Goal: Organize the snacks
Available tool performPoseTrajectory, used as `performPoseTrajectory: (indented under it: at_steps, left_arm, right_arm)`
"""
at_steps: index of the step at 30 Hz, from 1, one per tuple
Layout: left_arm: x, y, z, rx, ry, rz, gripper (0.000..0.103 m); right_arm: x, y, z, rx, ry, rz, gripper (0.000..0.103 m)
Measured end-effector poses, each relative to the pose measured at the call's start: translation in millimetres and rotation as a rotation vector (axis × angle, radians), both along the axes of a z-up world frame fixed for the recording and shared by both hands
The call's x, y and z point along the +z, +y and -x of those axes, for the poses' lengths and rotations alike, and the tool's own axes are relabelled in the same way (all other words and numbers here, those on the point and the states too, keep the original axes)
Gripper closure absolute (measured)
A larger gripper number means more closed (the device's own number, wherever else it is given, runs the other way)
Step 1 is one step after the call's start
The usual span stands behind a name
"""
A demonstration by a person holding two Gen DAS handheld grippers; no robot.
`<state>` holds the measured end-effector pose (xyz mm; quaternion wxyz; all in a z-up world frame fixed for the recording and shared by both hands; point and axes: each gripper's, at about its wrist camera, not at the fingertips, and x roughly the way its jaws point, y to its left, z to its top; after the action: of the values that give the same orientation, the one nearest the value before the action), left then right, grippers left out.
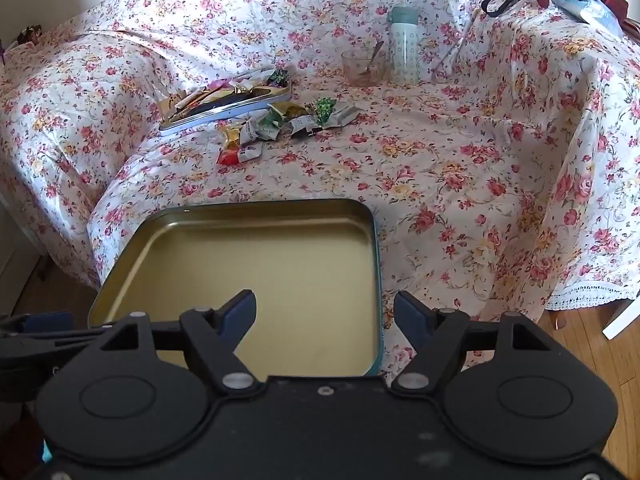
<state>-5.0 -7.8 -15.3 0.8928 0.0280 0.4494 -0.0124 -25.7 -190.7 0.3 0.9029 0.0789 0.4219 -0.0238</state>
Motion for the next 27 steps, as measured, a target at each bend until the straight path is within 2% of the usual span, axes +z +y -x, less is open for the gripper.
performPoseTrajectory:
  at_steps: [5, 9, 19, 23, 27]
  left_arm:
    - [-1.0, 1.9, 0.5, 0.006, 0.0, 0.011, 0.026]
    - [-1.7, 5.6, 0.0, 0.006, 0.01, 0.061, 0.026]
    - [-13.3, 12.3, -6.9, 0.023, 0.112, 0.134, 0.026]
    - [-13.8, 13.9, -6.8, 0.033, 0.118, 0.132, 0.026]
    - [-8.8, 13.2, -3.4, 0.052, 0.073, 0.089, 0.026]
  right_arm:
    - [-0.6, 1.1, 0.4, 0.005, 0.001, 0.002, 0.024]
    - [-0.8, 2.8, 1.1, 0.009, -0.002, 0.002, 0.024]
    - [-4.6, 4.3, 0.2, 0.021, 0.009, 0.003, 0.024]
    - [-5.1, 5.3, 0.1, 0.028, 0.011, 0.004, 0.024]
    - [-4.8, 4.9, -0.4, 0.031, 0.01, 0.002, 0.024]
